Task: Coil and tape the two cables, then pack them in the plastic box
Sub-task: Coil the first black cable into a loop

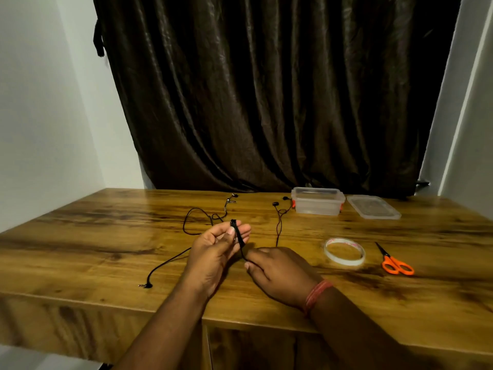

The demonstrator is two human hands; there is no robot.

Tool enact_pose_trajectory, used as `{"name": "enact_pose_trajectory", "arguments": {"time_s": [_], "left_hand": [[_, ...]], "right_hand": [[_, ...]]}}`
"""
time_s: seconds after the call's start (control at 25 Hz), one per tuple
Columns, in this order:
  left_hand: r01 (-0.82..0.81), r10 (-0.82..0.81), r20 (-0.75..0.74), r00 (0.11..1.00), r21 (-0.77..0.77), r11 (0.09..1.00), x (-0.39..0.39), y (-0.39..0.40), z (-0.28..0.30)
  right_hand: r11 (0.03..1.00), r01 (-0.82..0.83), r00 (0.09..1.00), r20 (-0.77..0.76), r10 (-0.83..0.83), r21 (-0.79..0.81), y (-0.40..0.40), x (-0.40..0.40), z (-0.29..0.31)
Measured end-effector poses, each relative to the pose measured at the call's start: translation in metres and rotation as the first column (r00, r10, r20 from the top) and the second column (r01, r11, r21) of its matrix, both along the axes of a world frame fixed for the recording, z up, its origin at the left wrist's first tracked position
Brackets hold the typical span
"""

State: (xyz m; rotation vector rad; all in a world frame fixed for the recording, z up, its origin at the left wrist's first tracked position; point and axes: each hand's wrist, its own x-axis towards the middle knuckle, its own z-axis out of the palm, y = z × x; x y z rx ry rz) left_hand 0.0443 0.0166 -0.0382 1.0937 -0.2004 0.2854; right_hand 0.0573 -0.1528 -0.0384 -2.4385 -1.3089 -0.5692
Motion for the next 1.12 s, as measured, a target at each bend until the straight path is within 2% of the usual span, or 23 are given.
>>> {"name": "enact_pose_trajectory", "arguments": {"time_s": [0.16, 0.28, 0.44, 0.56, 0.64, 0.84, 1.0, 1.12], "left_hand": [[-0.012, 0.01, 0.008, 1.0, 0.329, 0.944, 0.006, -0.006, -0.015], [0.017, -0.041, 0.044, 0.998, 0.457, 0.889, 0.004, -0.009, -0.015], [0.134, -0.137, -0.019, 0.99, 0.374, 0.918, -0.001, -0.011, -0.013], [0.217, -0.196, -0.092, 0.976, 0.375, 0.901, -0.005, -0.01, -0.01], [0.259, -0.244, -0.089, 0.966, 0.348, 0.901, -0.009, -0.009, -0.005], [0.267, -0.27, -0.005, 0.963, 0.144, 0.953, -0.012, -0.002, 0.0], [0.169, -0.168, 0.028, 0.985, -0.043, 0.985, -0.009, 0.001, 0.004], [0.065, -0.061, 0.036, 0.997, -0.118, 0.991, -0.004, 0.002, 0.005]], "right_hand": [[0.987, 0.043, 0.998, 0.042, -0.051, 0.156, -0.005, -0.003, 0.005], [0.973, 0.084, 0.994, 0.054, -0.098, 0.214, -0.008, -0.001, 0.006], [0.945, 0.151, 0.985, 0.038, -0.169, 0.292, -0.009, 0.002, 0.007], [0.898, 0.203, 0.977, -0.02, -0.213, 0.39, -0.012, 0.006, 0.007], [0.893, 0.221, 0.973, -0.033, -0.227, 0.392, -0.013, 0.01, 0.005], [0.953, 0.23, 0.973, -0.08, -0.218, 0.199, -0.008, 0.018, -0.005], [0.984, 0.165, 0.98, -0.12, -0.157, 0.063, -0.001, 0.014, -0.006], [0.992, 0.12, 0.99, -0.065, -0.122, -0.04, 0.001, 0.01, -0.006]]}}
